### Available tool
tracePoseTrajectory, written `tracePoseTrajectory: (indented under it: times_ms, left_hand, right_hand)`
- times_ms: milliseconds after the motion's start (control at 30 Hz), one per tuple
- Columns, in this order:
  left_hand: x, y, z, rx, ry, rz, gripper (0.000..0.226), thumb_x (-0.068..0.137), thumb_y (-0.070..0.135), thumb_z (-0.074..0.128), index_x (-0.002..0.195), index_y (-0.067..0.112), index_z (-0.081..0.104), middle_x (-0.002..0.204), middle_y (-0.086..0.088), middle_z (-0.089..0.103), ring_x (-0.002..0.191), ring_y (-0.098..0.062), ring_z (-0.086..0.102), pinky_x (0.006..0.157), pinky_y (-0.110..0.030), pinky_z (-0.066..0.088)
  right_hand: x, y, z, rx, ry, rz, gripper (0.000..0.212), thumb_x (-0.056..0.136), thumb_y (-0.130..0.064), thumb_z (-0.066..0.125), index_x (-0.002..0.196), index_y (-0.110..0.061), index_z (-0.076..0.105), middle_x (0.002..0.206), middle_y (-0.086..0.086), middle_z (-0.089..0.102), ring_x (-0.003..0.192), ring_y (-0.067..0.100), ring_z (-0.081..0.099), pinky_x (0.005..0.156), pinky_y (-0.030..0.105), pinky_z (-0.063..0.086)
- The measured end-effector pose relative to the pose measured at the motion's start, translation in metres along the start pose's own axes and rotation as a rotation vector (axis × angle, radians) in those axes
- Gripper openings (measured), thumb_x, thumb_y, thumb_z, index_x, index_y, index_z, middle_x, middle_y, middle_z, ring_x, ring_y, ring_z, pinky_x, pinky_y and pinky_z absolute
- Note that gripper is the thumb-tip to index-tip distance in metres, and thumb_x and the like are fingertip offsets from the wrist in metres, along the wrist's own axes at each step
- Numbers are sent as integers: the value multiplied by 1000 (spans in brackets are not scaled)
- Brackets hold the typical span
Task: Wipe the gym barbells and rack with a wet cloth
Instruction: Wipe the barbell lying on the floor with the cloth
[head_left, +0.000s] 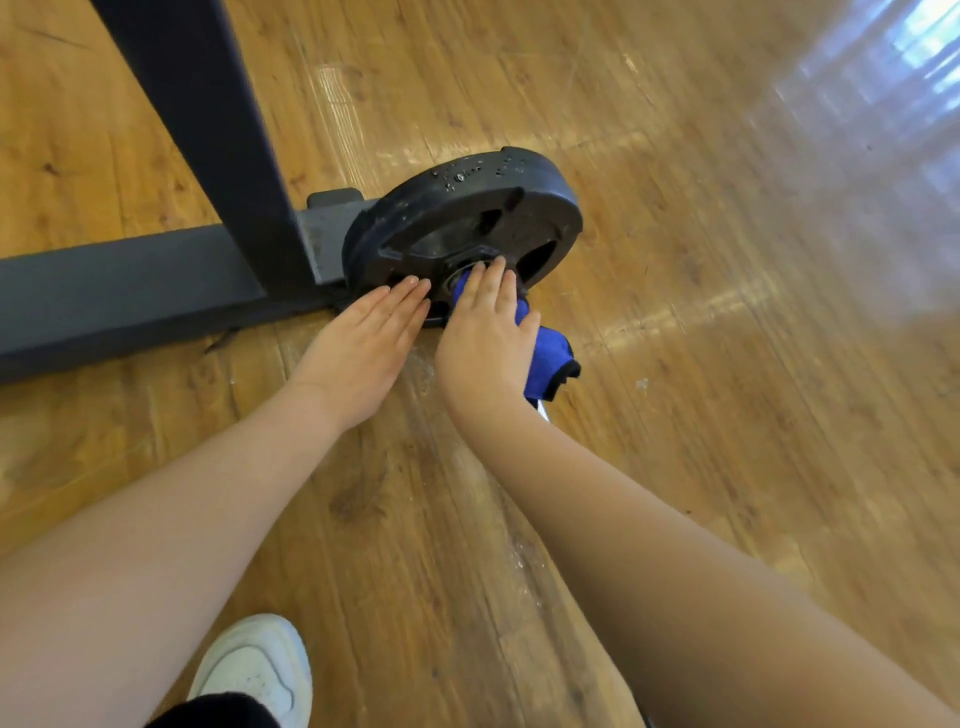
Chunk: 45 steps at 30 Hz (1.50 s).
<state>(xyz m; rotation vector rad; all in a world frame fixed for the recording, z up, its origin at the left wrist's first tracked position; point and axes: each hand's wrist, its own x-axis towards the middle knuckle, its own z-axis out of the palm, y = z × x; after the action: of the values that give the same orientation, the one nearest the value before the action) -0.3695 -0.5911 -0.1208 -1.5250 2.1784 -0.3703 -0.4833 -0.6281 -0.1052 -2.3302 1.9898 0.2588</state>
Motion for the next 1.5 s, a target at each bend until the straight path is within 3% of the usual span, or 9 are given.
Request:
tracePoseTrajectory:
  times_ms: [200, 467, 700, 833, 967, 1133, 1267, 1400, 1500]
  left_hand:
    - [6, 7, -5, 24, -25, -26, 59, 100, 21, 16, 144, -3, -16, 155, -18, -18, 144, -28, -13, 115, -39, -8]
    - [5, 6, -6, 8, -38, -23, 60, 99, 18, 17, 144, -3, -15, 154, -19, -18, 144, -29, -13, 116, -39, -6]
    - [3, 5, -9, -12, -53, -31, 61, 98, 18, 19, 145, -2, -14, 155, -19, -17, 144, -28, -13, 116, -39, -5]
    - [3, 7, -11, -21, -56, -41, 61, 99, 18, 21, 146, -1, -12, 155, -18, -16, 145, -28, -12, 116, -39, -4]
    - [3, 8, -12, -24, -59, -62, 64, 98, 20, 26, 146, -1, -11, 156, -19, -14, 145, -28, -11, 117, -39, -2]
    - [1, 11, -12, -65, -62, -78, 63, 99, 19, 25, 147, 0, -10, 156, -18, -13, 145, -27, -10, 117, -39, -1]
    - [1, 10, -6, -52, -38, -78, 62, 99, 18, 25, 147, -1, -10, 156, -19, -13, 145, -28, -9, 117, -39, 0]
    - [2, 12, -4, -50, -38, -88, 64, 98, 18, 28, 147, 0, -9, 156, -19, -12, 145, -29, -9, 118, -40, 1]
    - [2, 13, -5, -51, -40, -90, 65, 98, 20, 29, 147, 0, -9, 156, -19, -12, 145, -29, -9, 117, -40, 1]
  right_hand:
    - [-17, 30, 1, 6, -29, -181, 57, 102, -23, 27, 152, -13, 2, 159, 6, -6, 146, 23, -2, 115, 46, 13]
    - [-56, 59, 35, 376, 297, -233, 52, 76, 10, 67, 126, -4, 58, 136, 12, 53, 131, 34, 42, 104, 54, 28]
    - [-86, 70, 45, 460, 324, -187, 71, 66, 26, 62, 131, -3, 54, 143, 12, 42, 134, 28, 28, 104, 47, 27]
    - [-92, 73, 32, 410, 20, 40, 57, 94, 0, 45, 148, -7, 27, 155, 10, 24, 141, 23, 28, 110, 35, 31]
    - [-65, 51, 20, 311, -72, 293, 32, 95, -8, 37, 127, -3, 41, 118, 7, 55, 100, 21, 53, 79, 30, 39]
    - [-96, 70, 18, 155, -175, 191, 30, 93, -2, 38, 122, -9, 38, 110, 2, 54, 81, 15, 39, 71, 26, 32]
    - [-104, 60, 30, 120, -7, 220, 62, 80, -3, 66, 136, 6, 40, 118, 17, 60, 100, 27, 61, 83, 37, 48]
    - [-100, 50, 30, 141, -80, 124, 65, 99, -2, 32, 147, 1, -12, 157, 19, -3, 146, 28, 4, 116, 40, 13]
    - [-107, 65, 26, 124, -108, 34, 67, 99, 0, 29, 147, -4, -16, 158, 15, -10, 146, 24, 1, 116, 35, 10]
